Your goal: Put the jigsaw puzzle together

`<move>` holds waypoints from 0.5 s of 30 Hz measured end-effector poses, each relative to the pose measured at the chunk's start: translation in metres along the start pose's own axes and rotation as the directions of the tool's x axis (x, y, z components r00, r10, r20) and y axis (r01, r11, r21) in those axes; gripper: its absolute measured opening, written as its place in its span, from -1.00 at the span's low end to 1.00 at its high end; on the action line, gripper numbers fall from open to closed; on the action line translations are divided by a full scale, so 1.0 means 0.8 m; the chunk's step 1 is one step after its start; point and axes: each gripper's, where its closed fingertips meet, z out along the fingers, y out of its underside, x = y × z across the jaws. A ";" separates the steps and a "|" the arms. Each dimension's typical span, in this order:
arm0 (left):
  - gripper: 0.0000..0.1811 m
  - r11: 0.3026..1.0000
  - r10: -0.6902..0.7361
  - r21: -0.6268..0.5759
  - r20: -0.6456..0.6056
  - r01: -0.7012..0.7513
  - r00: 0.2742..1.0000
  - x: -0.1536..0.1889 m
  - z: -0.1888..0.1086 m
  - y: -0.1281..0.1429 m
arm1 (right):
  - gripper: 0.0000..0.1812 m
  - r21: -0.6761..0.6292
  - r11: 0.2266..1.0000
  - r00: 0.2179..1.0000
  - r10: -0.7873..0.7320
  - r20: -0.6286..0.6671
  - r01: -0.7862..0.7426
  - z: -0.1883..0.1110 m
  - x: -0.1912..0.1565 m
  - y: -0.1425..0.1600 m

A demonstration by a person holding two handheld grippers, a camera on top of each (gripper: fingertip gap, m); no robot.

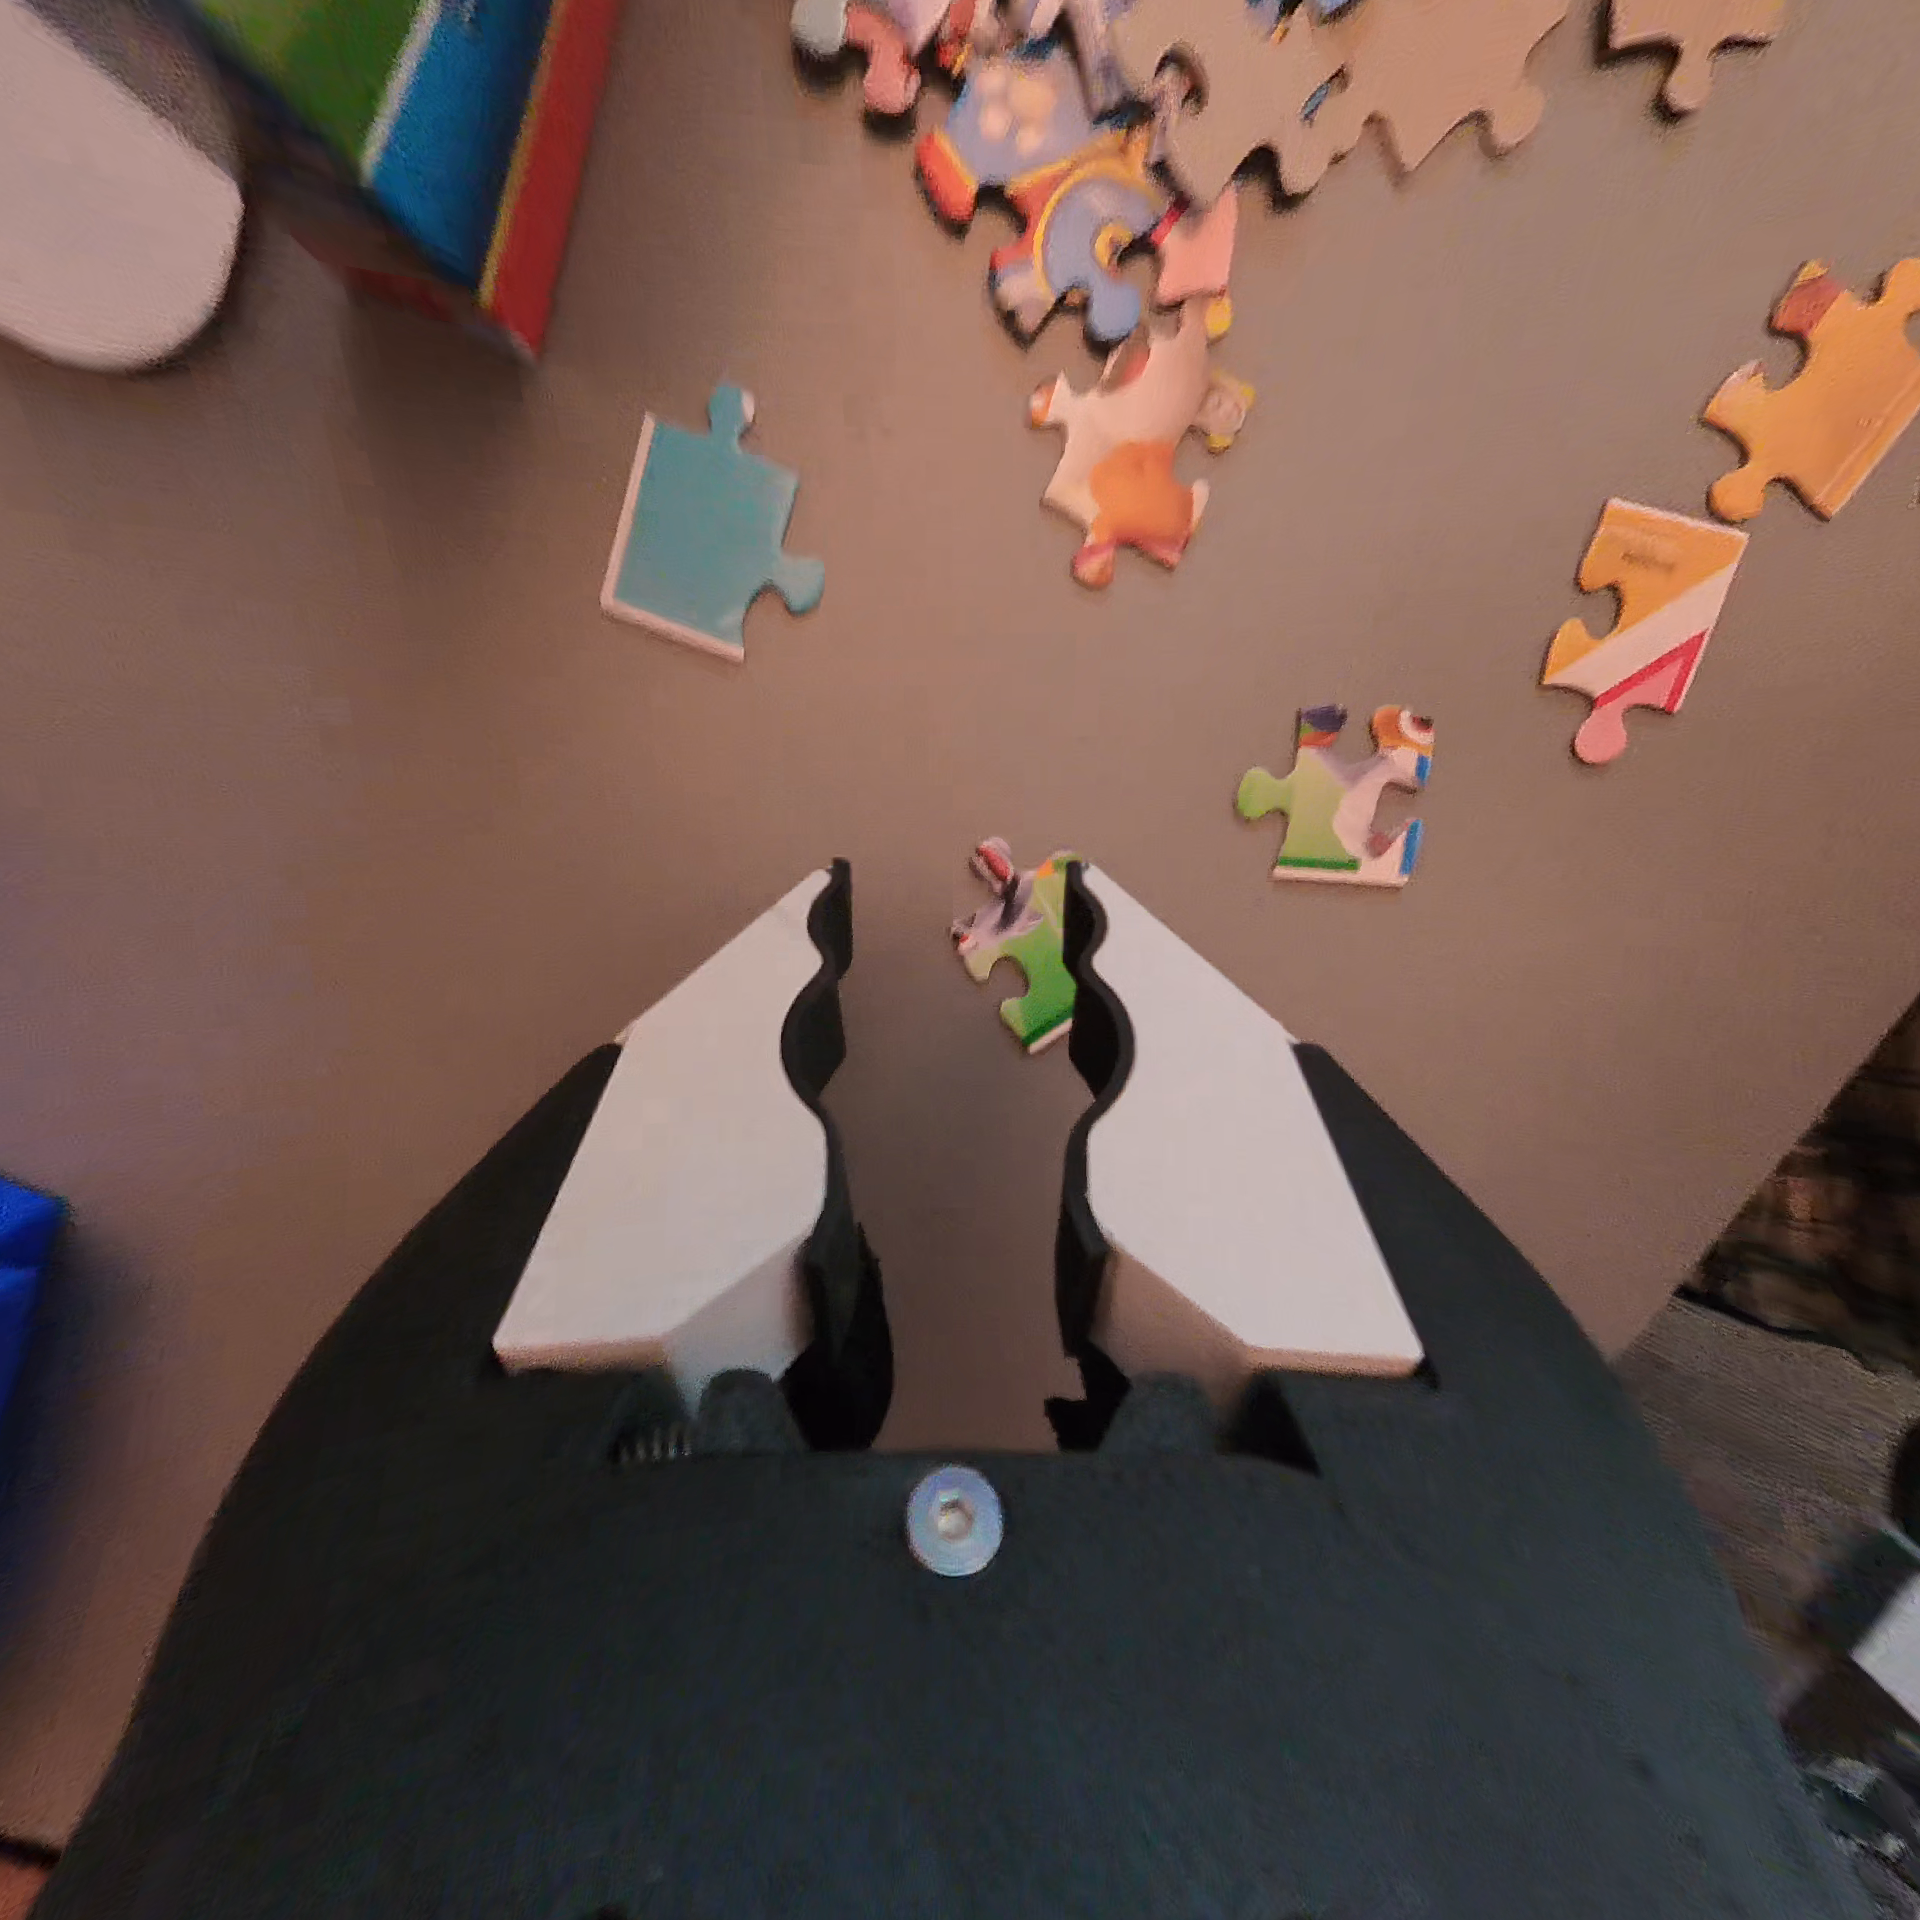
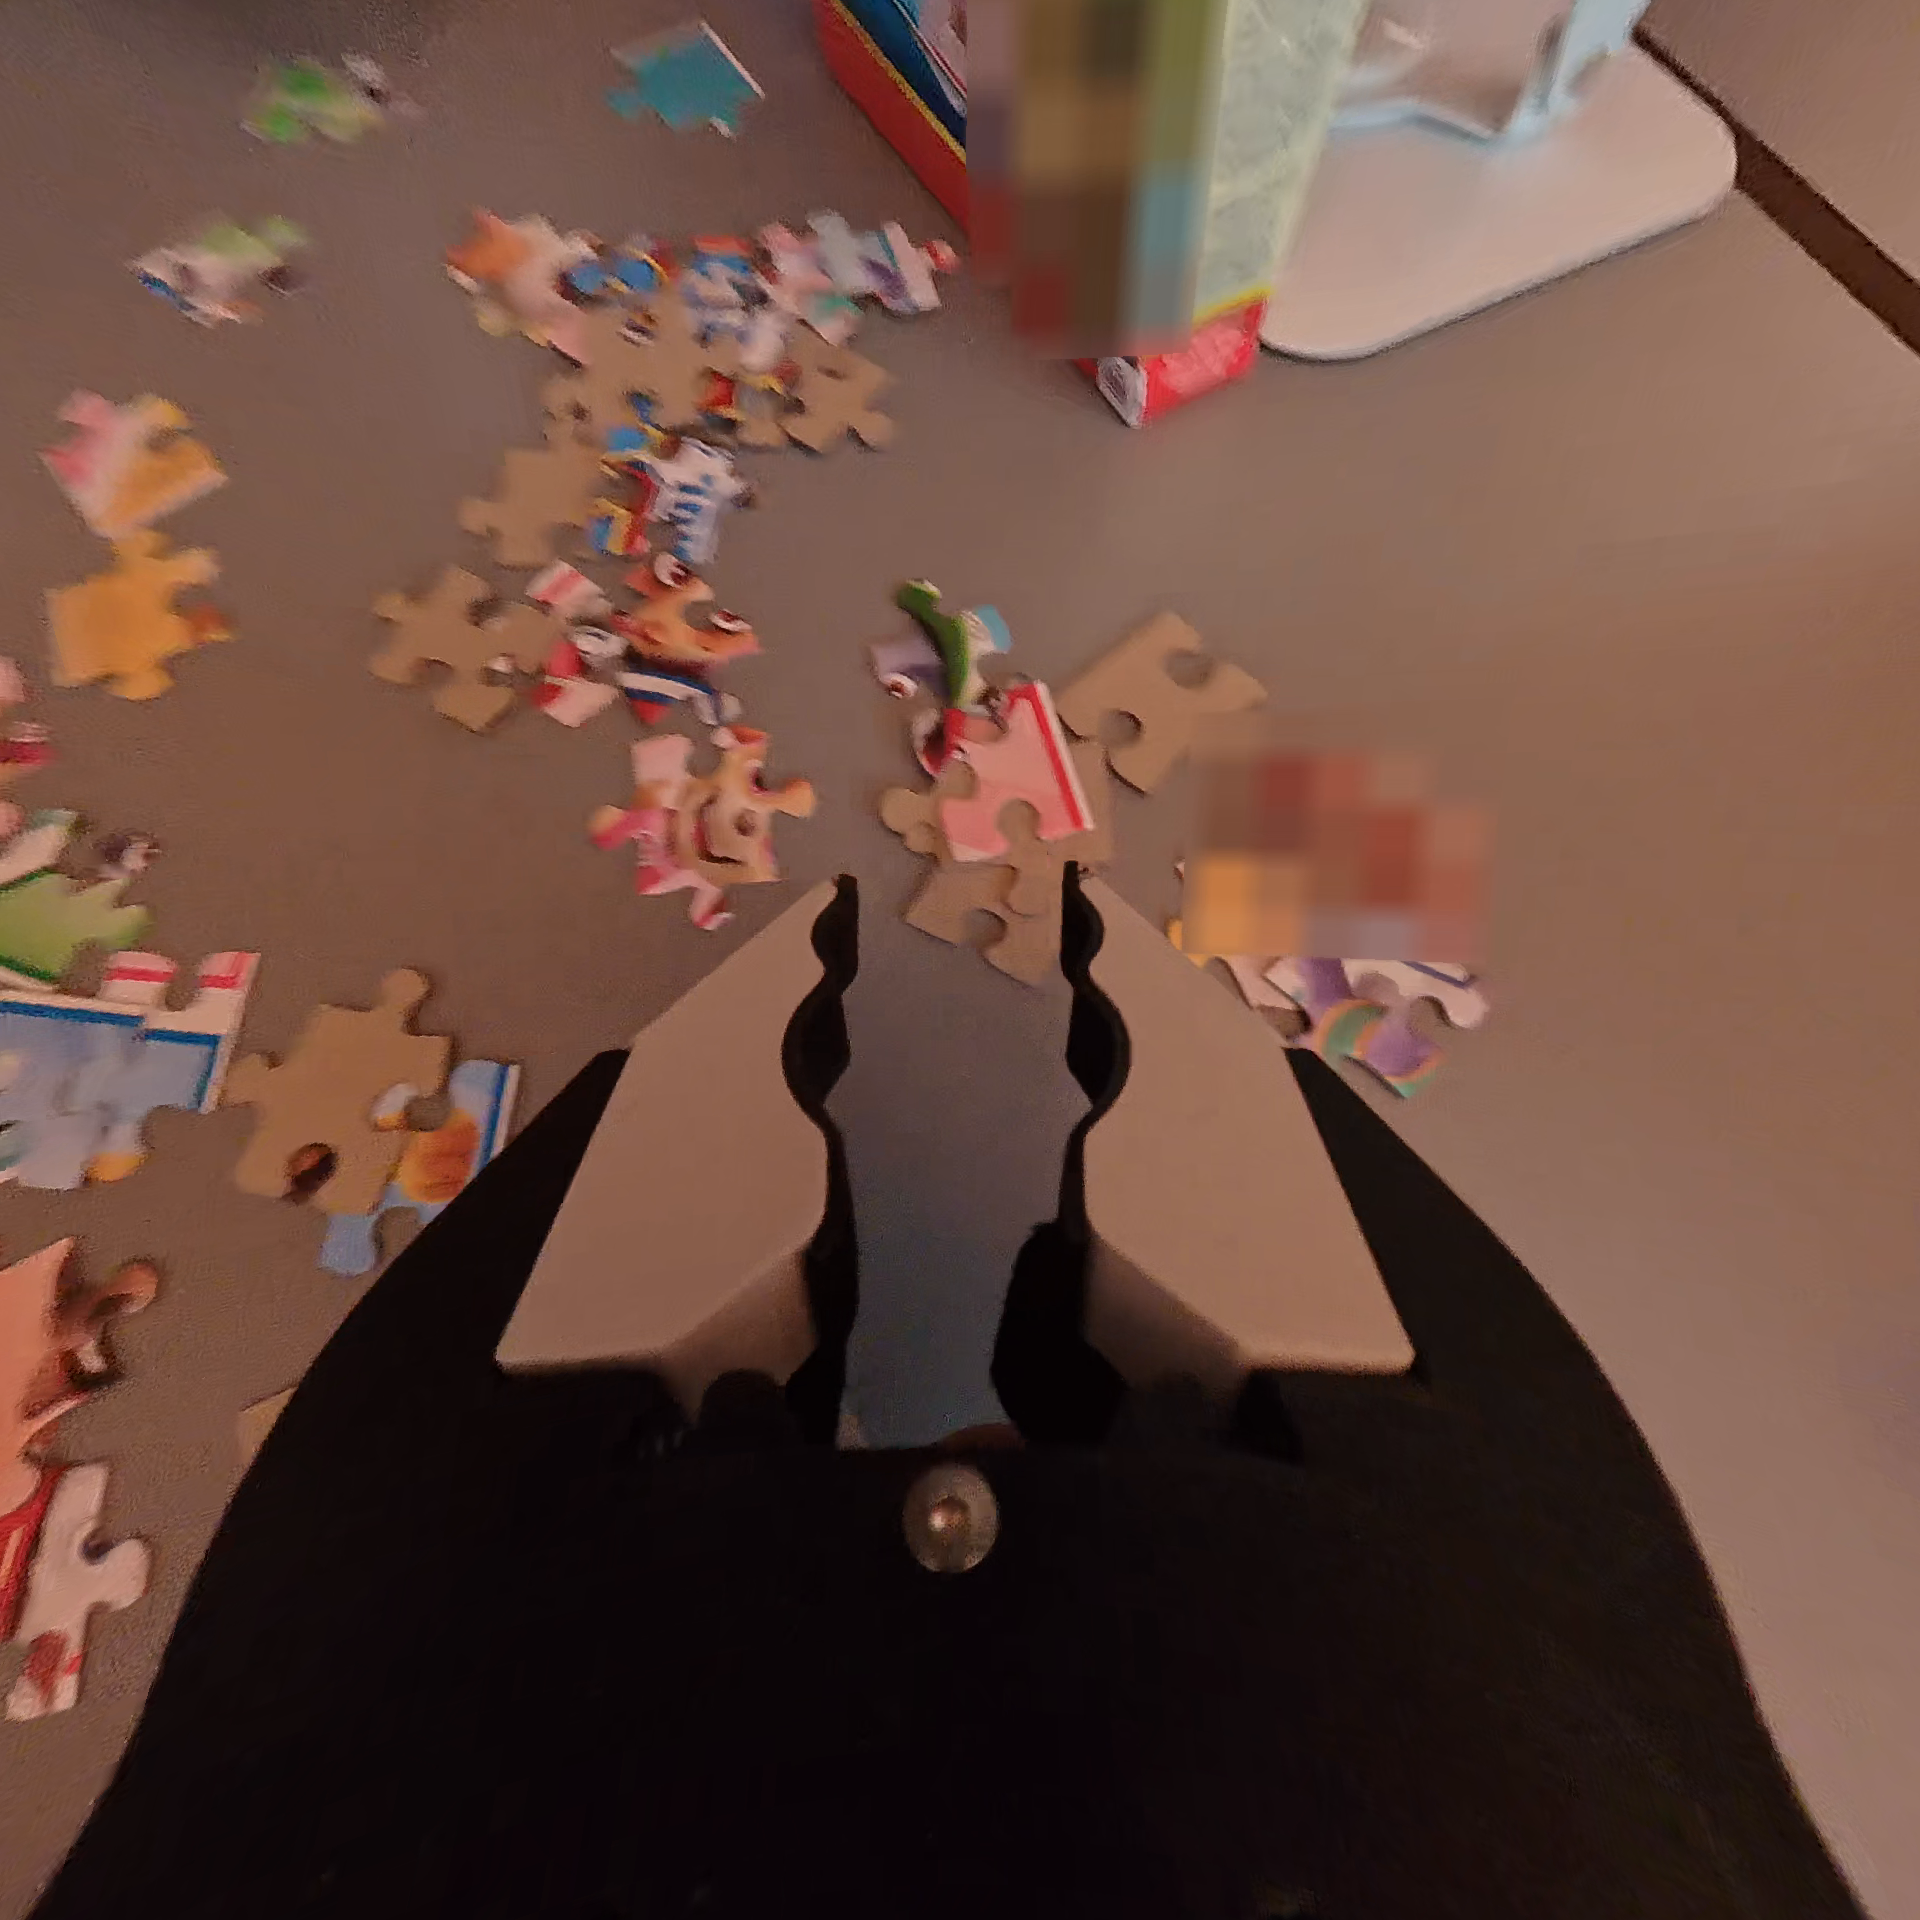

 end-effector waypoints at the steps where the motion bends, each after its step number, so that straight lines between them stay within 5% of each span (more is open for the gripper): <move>1: -0.57 0.999 0.029 0.020 0.011 -0.029 1.000 0.008 -0.001 -0.012 | -0.53 -0.033 0.999 1.000 0.009 -0.019 -0.010 0.006 0.007 0.003; 9: -0.61 0.958 0.245 0.151 0.000 -0.242 0.970 0.080 0.030 -0.118 | -0.57 -0.130 0.991 1.000 -0.021 0.005 0.021 0.049 0.015 -0.001; 15: -0.61 0.883 0.368 0.294 0.054 -0.367 0.928 0.111 0.071 -0.235 | -0.58 -0.107 0.993 0.998 -0.037 0.041 0.042 0.049 0.005 -0.002</move>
